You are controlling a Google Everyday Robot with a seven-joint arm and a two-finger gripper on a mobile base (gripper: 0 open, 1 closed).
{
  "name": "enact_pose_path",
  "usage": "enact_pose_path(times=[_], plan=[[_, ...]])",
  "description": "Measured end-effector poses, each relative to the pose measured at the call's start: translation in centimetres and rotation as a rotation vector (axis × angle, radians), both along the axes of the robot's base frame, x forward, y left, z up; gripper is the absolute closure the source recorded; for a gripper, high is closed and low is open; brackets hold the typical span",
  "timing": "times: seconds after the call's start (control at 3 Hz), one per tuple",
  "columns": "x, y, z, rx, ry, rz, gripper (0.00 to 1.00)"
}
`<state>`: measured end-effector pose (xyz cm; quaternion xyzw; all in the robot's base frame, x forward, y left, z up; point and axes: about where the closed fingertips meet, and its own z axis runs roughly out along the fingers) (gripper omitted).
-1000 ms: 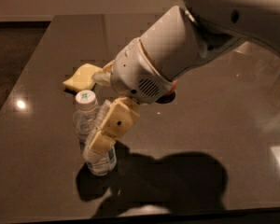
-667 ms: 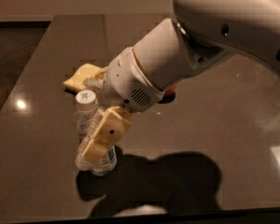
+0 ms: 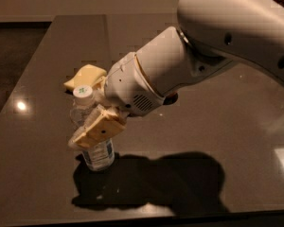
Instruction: Knock blue plastic bottle over
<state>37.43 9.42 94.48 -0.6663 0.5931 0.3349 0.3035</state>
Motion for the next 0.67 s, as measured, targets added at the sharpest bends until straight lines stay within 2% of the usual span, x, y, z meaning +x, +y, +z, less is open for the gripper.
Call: enact_pose_path(times=[0.33,0.67], plan=[[1.4,-1.4,0.8,-0.036,-0.013,-0.017,0.71],[5.9,-6.3,1.7,-0.214,-0.033,-0.087,0.99]])
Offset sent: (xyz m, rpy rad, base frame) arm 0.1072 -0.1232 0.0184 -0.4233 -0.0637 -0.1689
